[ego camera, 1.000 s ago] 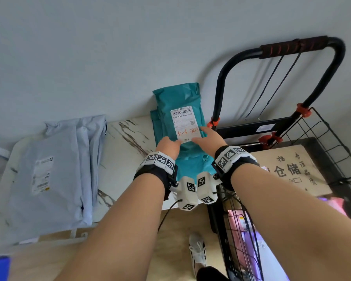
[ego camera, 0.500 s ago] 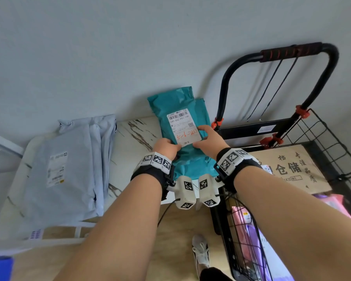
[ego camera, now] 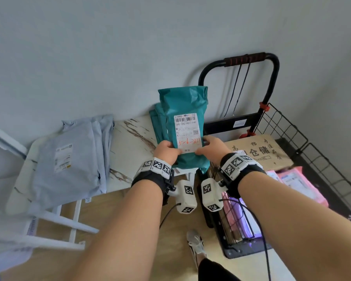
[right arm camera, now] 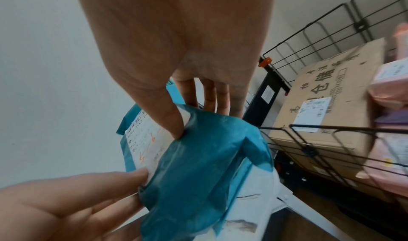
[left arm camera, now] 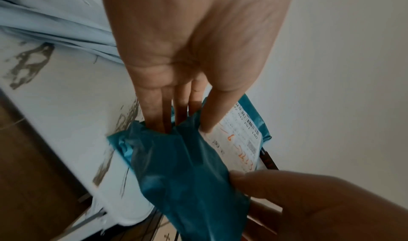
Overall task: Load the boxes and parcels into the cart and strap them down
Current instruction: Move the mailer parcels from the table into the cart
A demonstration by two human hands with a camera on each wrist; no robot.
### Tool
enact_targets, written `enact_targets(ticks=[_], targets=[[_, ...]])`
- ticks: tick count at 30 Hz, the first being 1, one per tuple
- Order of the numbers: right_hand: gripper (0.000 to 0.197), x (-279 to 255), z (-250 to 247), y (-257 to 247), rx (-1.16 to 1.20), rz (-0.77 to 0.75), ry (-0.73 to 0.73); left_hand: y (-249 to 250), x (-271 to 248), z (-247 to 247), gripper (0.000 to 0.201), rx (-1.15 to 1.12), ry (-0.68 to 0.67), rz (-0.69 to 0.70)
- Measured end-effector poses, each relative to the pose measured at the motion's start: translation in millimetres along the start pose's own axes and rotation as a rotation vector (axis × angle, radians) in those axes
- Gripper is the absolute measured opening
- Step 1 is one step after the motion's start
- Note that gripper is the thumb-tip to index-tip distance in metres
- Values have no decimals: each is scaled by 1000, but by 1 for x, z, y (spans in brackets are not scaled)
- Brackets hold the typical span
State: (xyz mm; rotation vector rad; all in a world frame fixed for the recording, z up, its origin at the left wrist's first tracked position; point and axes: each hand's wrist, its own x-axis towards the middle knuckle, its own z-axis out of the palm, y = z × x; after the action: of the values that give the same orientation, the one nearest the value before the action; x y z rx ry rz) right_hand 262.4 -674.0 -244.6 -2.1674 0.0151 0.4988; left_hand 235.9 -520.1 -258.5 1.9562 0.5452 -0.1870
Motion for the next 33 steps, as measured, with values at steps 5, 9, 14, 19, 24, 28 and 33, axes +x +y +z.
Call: enact_targets(ticks=[5,9,14,19,24,28,33], targets=[[61,-48,-12,33,24,97,48,-17,-38,36,12,-59,-82,-45],[56,-77,-34,67,76,165,49,-25,-60,74,10,-39,-143,-42],[55,-95,-71,108,91,227,58,-11,-80,122,11,31,-193,-8],[56,-97,-117,148,90,271,82,14,-81,179,21,99,-185,14],[57,-88,-173,195,66,343,68,29,-67,254,11,65,-262,-63],[57,-80,-214,229,-31,343,43,41,-73,307,22,55,-276,-88],[55,-59,-228,261,-93,347,-54,34,-78,339,27,73,-213,-192]])
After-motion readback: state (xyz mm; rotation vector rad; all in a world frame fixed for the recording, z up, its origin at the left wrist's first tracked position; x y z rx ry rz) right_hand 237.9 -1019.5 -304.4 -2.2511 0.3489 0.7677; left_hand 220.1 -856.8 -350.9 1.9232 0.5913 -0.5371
